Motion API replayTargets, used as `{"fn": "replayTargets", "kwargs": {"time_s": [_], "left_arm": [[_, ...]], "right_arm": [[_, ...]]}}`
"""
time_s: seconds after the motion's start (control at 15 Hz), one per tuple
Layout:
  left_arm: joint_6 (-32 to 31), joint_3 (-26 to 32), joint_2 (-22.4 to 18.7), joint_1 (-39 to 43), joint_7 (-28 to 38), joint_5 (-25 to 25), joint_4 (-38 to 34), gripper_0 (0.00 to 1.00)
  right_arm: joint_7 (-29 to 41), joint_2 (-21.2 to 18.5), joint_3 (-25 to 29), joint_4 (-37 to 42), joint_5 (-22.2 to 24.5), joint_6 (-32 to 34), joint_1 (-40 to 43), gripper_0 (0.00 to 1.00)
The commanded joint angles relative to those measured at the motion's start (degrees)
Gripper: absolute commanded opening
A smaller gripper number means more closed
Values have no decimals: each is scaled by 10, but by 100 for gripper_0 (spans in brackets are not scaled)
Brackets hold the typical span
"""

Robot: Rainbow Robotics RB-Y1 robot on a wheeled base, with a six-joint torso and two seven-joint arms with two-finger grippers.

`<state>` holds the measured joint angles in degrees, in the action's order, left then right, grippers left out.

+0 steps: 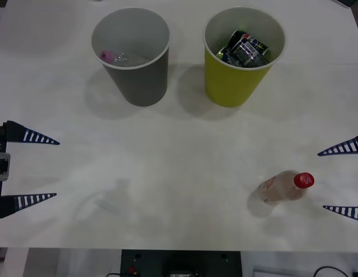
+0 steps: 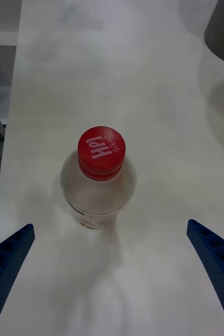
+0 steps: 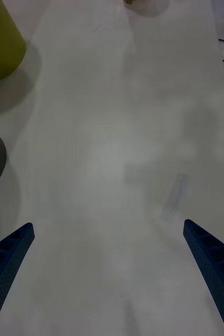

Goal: Put the can into the green bin and the plastic bottle into the gray bin

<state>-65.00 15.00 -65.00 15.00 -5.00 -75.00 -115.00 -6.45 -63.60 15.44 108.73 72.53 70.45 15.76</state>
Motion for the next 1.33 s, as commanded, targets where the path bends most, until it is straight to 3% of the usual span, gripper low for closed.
{"fn": "replayTargets", "kwargs": {"time_s": [0.07,0.27,0.6,1.07,1.33], "left_arm": [[0,0,0,0,0,0,0,98],[0,0,0,0,0,0,0,98],[0,0,0,0,0,0,0,98],[0,0,0,0,0,0,0,98],[0,0,0,0,0,0,0,98]], "right_arm": [[-59,16,-1,-34,-18,8,0,100],[-110,44,-1,-76,-37,26,1,100],[-124,85,-1,-138,-66,59,-2,100],[-146,164,-1,-275,-64,139,-74,100],[-165,202,-4,-312,-64,143,-88,100]]}}
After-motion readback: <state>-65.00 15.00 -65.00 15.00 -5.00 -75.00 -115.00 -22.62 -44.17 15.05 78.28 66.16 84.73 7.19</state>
